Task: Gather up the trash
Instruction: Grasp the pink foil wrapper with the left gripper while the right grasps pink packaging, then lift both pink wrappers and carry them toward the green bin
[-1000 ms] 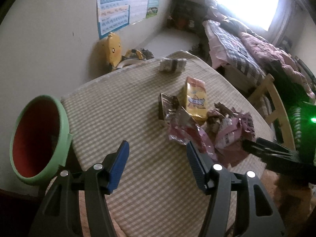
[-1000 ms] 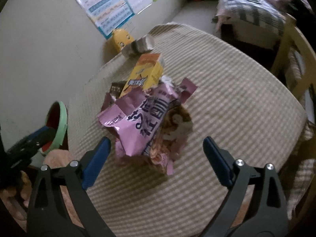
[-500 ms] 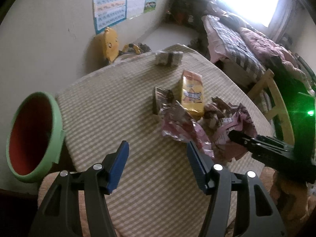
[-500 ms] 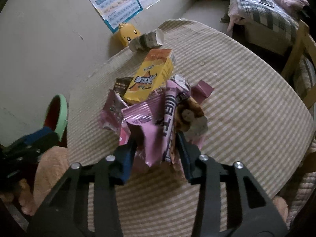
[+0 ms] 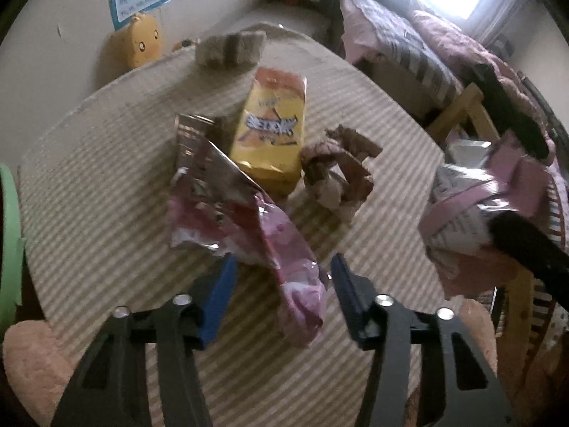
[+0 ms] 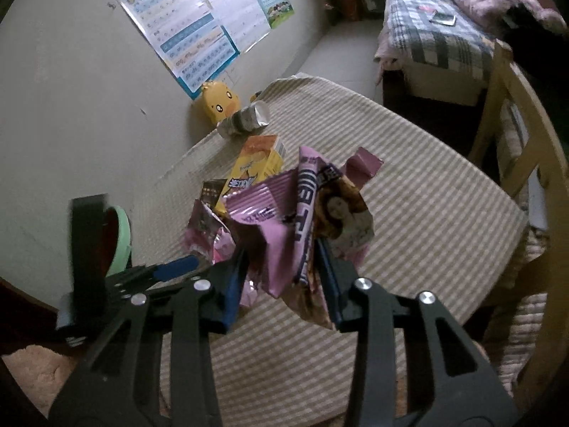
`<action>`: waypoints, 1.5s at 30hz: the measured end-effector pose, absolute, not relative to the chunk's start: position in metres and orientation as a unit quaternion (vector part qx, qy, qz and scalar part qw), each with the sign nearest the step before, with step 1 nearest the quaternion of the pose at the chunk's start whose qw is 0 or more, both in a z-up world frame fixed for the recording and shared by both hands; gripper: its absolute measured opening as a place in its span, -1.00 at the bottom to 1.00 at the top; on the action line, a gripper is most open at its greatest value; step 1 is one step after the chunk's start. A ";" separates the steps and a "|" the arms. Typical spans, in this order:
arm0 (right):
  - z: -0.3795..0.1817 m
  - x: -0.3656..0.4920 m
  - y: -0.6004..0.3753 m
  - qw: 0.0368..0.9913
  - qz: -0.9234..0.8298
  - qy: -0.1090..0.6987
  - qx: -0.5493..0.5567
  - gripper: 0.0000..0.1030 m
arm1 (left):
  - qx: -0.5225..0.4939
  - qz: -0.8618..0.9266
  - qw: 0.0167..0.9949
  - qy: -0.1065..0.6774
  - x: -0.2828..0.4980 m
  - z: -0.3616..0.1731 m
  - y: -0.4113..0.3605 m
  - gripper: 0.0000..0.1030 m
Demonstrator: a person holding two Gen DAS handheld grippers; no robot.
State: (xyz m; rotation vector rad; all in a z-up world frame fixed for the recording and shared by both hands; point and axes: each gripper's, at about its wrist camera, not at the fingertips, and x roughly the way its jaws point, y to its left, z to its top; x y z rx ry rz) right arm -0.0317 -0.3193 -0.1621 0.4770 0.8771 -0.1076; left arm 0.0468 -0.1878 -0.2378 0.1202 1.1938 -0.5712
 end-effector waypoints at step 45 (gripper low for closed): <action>-0.005 -0.010 -0.192 0.950 0.078 0.275 0.129 -0.25 | 0.028 -0.121 0.958 0.257 -0.005 -0.011 -0.004 -1.00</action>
